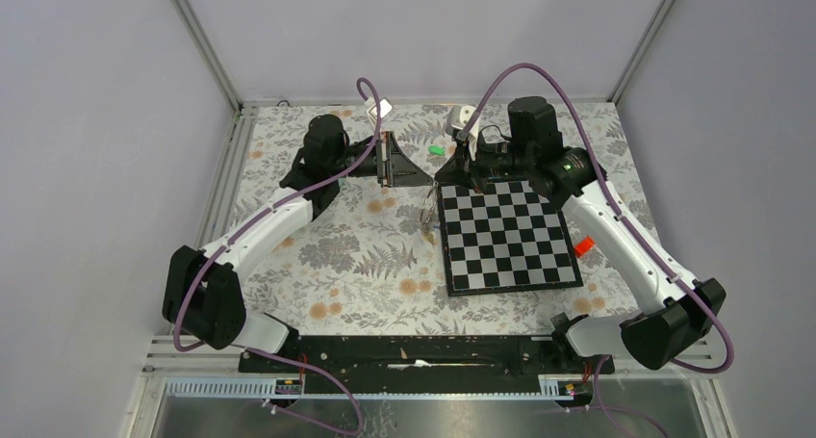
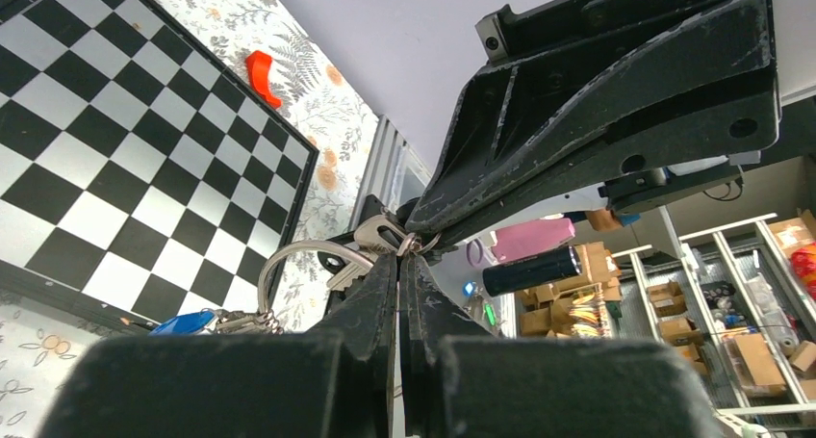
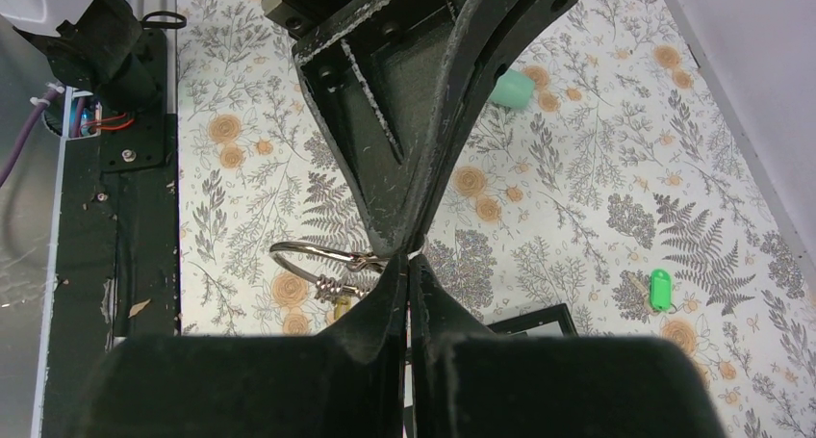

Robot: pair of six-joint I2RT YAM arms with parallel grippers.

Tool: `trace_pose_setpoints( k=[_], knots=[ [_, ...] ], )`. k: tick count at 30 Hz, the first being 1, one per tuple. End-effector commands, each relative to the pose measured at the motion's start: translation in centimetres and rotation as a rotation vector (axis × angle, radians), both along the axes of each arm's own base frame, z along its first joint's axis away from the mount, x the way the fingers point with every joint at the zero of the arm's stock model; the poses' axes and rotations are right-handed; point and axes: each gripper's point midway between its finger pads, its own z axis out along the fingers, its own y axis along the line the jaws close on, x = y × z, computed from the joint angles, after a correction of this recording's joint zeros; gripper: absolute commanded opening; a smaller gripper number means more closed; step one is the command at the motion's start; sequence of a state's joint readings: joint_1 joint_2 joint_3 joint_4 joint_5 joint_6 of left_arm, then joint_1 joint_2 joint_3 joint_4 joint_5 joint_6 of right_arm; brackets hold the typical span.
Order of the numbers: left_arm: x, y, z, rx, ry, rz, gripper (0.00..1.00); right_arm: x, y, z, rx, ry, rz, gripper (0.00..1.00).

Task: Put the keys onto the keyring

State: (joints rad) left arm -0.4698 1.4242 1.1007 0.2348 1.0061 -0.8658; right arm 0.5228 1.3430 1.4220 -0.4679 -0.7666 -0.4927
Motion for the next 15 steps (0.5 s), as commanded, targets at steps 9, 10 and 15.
trace_pose_setpoints(
  k=[9,10,15],
  knots=[
    [-4.62,-0.08,3.13,-0.105,-0.061,-0.183,0.0,1.25,-0.08,1.35,0.021,-0.118,-0.032,0.0],
    [-4.65,-0.07,3.14,-0.105,-0.059,-0.185,0.0,1.27,-0.11,1.21,0.018,-0.117,-0.033,0.0],
    [-4.68,-0.06,3.17,-0.106,-0.057,-0.185,0.0,1.29,-0.14,1.2,0.017,-0.122,-0.033,0.0]
  ],
)
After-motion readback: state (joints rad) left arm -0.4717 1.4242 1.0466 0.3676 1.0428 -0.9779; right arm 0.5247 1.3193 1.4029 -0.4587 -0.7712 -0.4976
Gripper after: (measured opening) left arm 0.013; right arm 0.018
